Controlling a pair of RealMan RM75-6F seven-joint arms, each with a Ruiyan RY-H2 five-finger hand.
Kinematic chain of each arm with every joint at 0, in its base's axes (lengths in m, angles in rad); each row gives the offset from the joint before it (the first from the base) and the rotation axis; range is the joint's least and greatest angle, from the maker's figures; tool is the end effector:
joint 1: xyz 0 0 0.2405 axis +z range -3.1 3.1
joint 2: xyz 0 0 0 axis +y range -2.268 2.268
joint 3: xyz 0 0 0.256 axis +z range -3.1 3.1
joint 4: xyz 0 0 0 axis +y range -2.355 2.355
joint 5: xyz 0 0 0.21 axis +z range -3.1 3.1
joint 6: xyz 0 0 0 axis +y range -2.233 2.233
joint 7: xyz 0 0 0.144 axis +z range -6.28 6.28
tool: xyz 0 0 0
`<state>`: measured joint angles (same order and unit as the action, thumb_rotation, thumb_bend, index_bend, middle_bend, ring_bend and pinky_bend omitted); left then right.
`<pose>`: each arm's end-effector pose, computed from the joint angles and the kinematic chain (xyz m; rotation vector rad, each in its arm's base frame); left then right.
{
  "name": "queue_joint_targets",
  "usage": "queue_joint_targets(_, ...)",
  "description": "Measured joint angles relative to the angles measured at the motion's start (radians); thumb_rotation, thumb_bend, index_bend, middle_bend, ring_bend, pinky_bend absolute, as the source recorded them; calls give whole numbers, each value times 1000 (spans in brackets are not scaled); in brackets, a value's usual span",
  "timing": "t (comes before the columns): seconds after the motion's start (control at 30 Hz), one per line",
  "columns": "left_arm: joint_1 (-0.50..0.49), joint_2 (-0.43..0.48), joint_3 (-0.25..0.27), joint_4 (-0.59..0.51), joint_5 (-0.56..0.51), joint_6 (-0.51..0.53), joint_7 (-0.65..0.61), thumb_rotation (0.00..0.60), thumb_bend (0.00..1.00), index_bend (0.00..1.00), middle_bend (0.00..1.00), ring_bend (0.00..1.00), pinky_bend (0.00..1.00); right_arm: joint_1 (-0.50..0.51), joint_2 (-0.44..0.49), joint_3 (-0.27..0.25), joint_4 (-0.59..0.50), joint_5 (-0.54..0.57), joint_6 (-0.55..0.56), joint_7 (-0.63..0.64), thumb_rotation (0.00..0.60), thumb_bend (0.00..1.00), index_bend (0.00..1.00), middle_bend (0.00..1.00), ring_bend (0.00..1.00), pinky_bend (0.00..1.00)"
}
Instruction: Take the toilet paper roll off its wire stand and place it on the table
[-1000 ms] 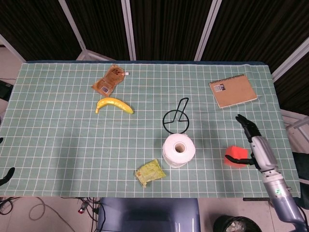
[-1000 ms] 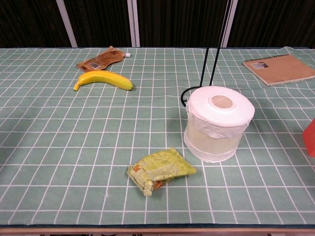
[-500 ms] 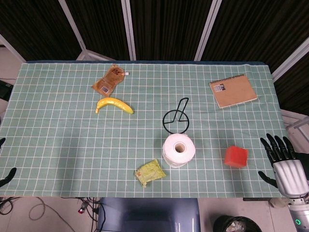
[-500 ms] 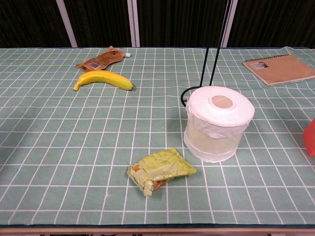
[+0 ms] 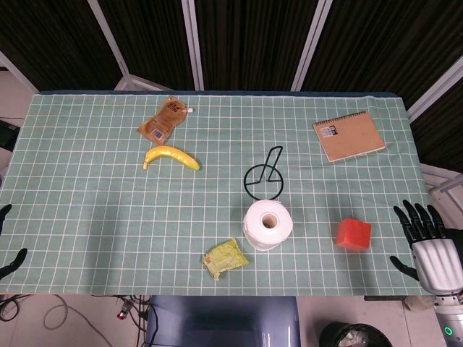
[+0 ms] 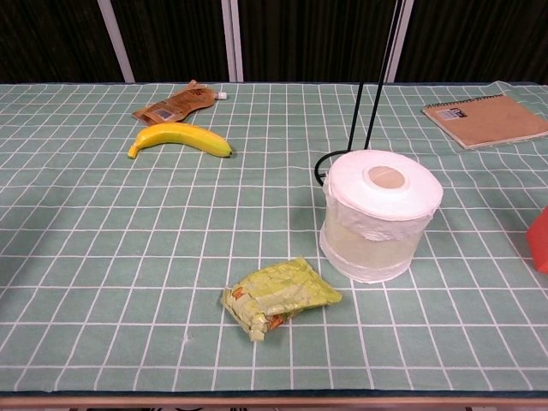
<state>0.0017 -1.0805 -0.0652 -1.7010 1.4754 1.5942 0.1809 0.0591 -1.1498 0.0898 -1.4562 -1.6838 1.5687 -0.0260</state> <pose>-0.3071 0.1559 0.1811 -1.2912 -0.7802 -0.7968 -0.3113 -0.1801 0.1685 1.4952 -0.6416 0.9353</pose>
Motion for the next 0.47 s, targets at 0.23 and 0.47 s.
queue_joint_targets(0.23, -3, -3, 1, -1, 2, -2, 6, 600, 230, 109, 0, 0, 0, -2, 4, -4, -4, 22, -6, -6, 600, 0, 0, 0, 0, 0)
queue_joint_targets(0.47, -4, -6, 3, -2, 4, -4, 16, 600, 230, 108, 0, 0, 0, -1, 10, -8, -15, 37, -12, -2, 600, 0, 0, 0, 0, 0)
